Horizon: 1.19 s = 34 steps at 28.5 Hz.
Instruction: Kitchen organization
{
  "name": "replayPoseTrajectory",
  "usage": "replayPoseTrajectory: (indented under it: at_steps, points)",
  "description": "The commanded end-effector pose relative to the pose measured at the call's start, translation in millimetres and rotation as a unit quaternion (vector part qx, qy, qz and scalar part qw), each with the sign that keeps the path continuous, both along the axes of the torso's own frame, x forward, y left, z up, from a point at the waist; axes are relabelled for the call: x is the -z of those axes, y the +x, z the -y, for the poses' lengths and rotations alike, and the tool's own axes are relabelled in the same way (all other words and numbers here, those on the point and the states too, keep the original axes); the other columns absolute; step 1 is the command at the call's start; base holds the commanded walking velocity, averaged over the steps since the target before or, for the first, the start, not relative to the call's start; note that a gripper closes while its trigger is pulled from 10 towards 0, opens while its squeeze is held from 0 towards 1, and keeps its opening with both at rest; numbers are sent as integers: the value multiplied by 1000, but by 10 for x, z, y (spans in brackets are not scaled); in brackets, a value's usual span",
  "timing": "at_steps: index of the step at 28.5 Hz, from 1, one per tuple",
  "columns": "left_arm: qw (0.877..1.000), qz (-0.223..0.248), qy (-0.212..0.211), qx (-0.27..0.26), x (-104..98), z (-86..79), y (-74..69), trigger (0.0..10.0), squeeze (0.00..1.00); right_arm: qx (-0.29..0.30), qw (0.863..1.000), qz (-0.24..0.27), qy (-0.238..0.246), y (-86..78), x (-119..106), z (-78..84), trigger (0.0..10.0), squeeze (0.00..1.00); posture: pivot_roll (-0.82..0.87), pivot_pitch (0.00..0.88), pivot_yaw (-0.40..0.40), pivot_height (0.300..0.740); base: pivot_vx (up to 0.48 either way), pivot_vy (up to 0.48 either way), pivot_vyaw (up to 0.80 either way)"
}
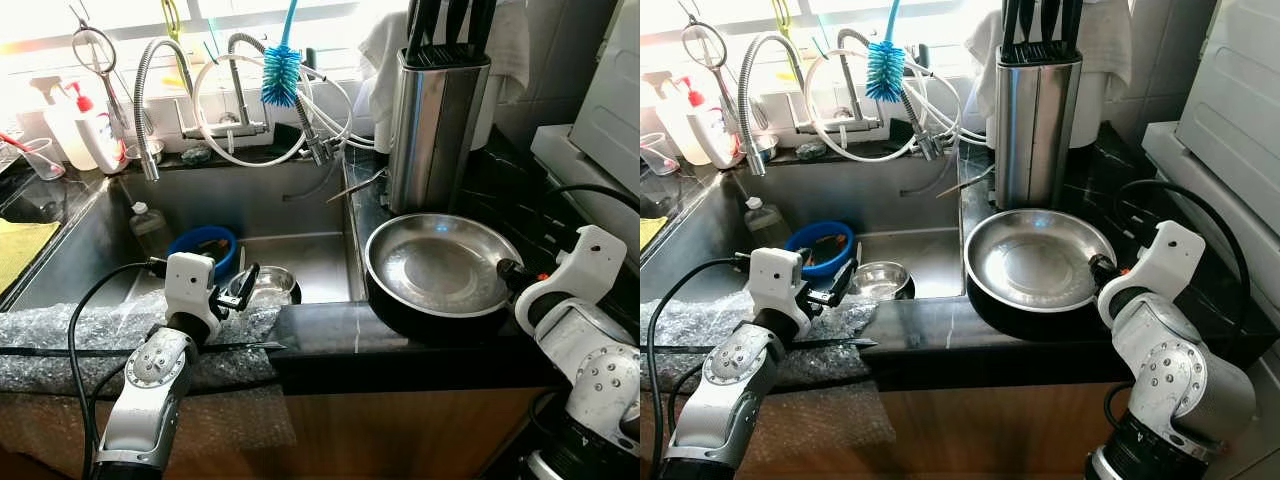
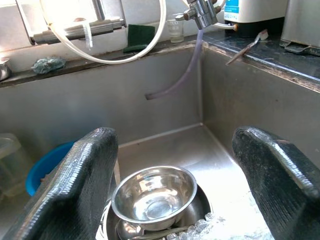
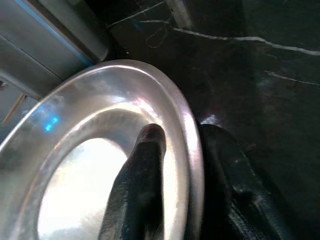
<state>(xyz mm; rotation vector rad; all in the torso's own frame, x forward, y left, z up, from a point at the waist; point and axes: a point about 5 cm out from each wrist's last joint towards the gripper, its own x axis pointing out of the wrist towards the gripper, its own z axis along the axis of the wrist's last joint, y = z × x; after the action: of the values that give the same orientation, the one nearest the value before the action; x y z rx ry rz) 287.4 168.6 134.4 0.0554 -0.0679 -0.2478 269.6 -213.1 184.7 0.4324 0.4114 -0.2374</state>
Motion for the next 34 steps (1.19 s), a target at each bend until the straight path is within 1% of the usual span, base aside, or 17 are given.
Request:
replayPoseTrajectory:
  at_steps: [1, 13, 14, 15, 17, 18, 20, 21, 22, 25, 27, 28, 29, 31, 33, 34]
  points:
    - [1000, -7, 10, -2, 4, -18, 10, 10000, 0, -16, 1000, 0, 12, 29, -16, -62, 0, 0, -135, 0, 76, 740, 0, 0, 0]
    - [1000, -9, 11, -1, 11, -11, 7, 10000, 0, -26, 999, 1, 26, 35, -19, -103, 0, 0, -134, 0, 73, 740, 0, 0, 0]
    - [1000, -9, 11, -3, 17, -7, 13, 10000, 0, -40, 998, 11, 39, 44, -30, -166, 0, 0, -136, 0, 75, 740, 0, 0, 0]
    - [1000, -9, 11, -3, 17, -6, 14, 10000, 0, -41, 998, 12, 41, 45, -32, -175, 0, 0, -136, 0, 75, 740, 0, 0, 0]
    - [1000, -6, 8, -4, 7, 2, 16, 10000, 0, -49, 996, 41, 57, 71, -89, -239, 0, 0, -135, 0, 77, 740, 0, 0, 0]
    - [1000, -6, 8, -4, 7, 2, 16, 10000, 0, -49, 996, 41, 57, 71, -89, -239, 0, 0, -135, 0, 77, 740, 0, 0, 0]
    - [1000, -5, 8, -6, 2, -3, 18, 10000, 0, -69, 993, 70, 67, 92, -167, -318, 0, 0, -134, 0, 80, 740, 0, 0, 0]
    - [1000, -4, 8, -8, -1, -9, 25, 10000, 0, -92, 989, 88, 73, 99, -219, -403, 0, 0, -134, 0, 80, 740, 0, 0, 0]
    - [1000, -2, 7, -9, -11, -12, 31, 10000, 0, -97, 987, 97, 77, 104, -244, -440, 0, 0, -134, 0, 80, 740, 0, 0, 0]
    - [1000, 5, 0, -17, -52, -18, 59, 10000, 0, -102, 983, 123, 90, 130, -309, -521, 0, 0, -131, 0, 81, 740, 0, 0, 0]
    - [1000, 7, -4, -19, -64, -17, 67, 10000, 0, -101, 982, 132, 94, 141, -330, -539, 0, 0, -131, 0, 81, 740, 0, 0, 0]
    - [1000, 8, -6, -20, -71, -15, 73, 10000, 0, -104, 979, 147, 98, 164, -375, -568, 0, 0, -130, 0, 82, 740, 0, 0, 0]
    - [1000, 9, -6, -20, -73, -12, 76, 10000, 0, -108, 976, 159, 100, 182, -410, -590, 0, 0, -128, 0, 81, 740, 0, 0, 0]
    - [1000, 9, -7, -20, -77, -9, 81, 10000, 0, -111, 975, 166, 94, 198, -436, -604, 0, 0, -127, 0, 81, 740, 0, 0, 0]
    - [1000, 11, -9, -22, -91, -8, 96, 10000, 0, -116, 973, 184, 81, 239, -492, -633, 0, 0, -121, 0, 79, 740, 0, 0, 0]
    - [1000, 12, -12, -25, -98, -10, 106, 10000, 0, -124, 970, 193, 78, 261, -512, -663, 10000, 0, -117, 0, 79, 740, 0, 0, 0]
